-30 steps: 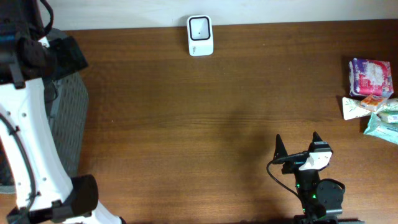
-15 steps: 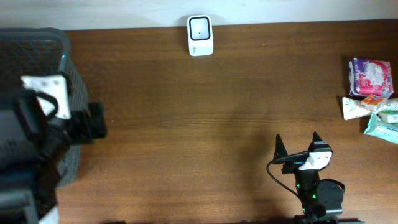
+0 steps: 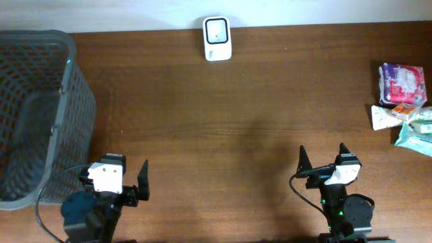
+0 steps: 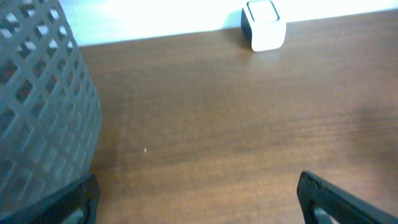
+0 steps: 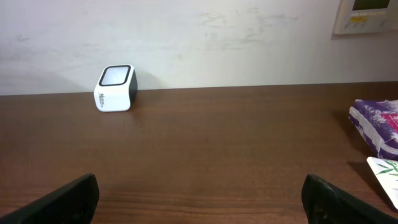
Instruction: Scan the item barcode
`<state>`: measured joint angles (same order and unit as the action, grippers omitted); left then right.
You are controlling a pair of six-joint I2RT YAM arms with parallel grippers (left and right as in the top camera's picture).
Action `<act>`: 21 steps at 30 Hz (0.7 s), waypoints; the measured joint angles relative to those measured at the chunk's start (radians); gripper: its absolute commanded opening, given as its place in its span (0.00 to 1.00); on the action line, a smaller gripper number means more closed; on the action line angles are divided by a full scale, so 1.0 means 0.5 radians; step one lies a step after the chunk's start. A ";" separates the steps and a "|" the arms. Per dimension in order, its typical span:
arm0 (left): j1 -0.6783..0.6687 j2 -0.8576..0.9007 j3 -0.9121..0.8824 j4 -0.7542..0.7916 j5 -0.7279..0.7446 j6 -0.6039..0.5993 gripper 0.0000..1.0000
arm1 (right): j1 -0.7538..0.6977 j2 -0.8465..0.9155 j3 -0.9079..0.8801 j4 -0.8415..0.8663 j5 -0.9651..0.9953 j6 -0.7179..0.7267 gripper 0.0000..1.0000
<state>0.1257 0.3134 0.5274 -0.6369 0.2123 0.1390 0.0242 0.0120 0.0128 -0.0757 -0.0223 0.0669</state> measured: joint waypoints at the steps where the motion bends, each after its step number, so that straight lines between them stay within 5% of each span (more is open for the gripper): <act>1: 0.000 -0.027 -0.103 0.136 0.003 0.000 0.99 | 0.000 0.000 0.000 0.000 0.000 -0.002 0.99; 14: 0.000 -0.552 -0.938 1.604 0.002 0.005 0.99 | 0.000 0.000 0.000 0.000 0.000 0.000 0.99; 21: 0.000 -0.598 -1.022 1.543 0.002 0.006 0.99 | 0.000 0.000 0.000 0.000 0.000 0.000 0.99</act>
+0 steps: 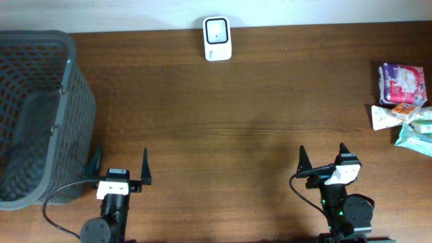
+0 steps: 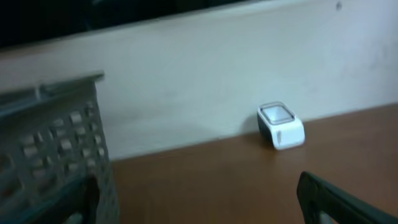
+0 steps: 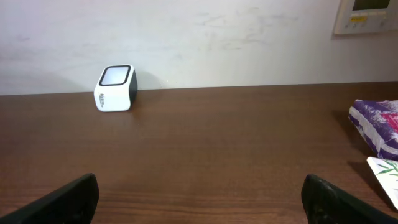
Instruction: Scan the item barcode
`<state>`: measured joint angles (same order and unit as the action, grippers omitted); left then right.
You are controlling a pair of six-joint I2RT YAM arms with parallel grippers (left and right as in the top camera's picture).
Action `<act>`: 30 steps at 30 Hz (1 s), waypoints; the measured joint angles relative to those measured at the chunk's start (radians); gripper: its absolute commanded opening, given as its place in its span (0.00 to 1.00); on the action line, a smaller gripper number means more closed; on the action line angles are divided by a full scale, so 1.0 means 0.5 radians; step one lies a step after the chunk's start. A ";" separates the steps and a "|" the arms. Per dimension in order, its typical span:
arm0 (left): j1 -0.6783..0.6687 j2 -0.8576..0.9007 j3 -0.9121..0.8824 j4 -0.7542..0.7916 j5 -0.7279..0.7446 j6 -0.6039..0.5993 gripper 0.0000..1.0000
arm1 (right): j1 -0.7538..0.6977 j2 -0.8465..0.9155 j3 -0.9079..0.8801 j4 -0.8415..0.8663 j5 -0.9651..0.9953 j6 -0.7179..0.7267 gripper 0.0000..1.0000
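The white barcode scanner (image 1: 217,30) with a dark face stands at the table's far edge, also seen in the left wrist view (image 2: 281,125) and the right wrist view (image 3: 115,88). Several snack packets lie at the right edge, among them a purple-and-white packet (image 1: 403,84) (image 3: 378,127) and a white packet (image 1: 386,117). My left gripper (image 1: 120,166) (image 2: 199,202) stands open and empty at the near left. My right gripper (image 1: 322,155) (image 3: 199,202) stands open and empty at the near right, well short of the packets.
A grey mesh basket (image 1: 67,88) (image 2: 56,137) fills the left side, close beside my left gripper. A pale wall runs behind the table, with a wall panel (image 3: 370,15) at the upper right.
My left arm has changed pose: from overhead it looks smaller and sits further left, and its camera now looks level at the wall and scanner instead of down at the table. The right arm has not moved.
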<state>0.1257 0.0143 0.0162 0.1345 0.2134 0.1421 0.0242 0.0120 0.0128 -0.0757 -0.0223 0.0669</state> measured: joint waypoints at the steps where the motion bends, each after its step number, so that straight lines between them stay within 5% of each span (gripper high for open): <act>1: 0.000 -0.002 0.004 -0.093 -0.003 0.001 0.99 | 0.000 0.000 0.000 0.000 0.000 0.000 0.99; 4: 0.000 -0.006 -0.011 -0.381 -0.007 0.001 0.99 | 0.000 -0.001 0.000 0.000 0.000 0.001 0.99; 30: -0.047 -0.006 -0.011 -0.381 -0.006 0.001 0.99 | 0.000 0.000 0.000 0.000 0.000 0.000 0.99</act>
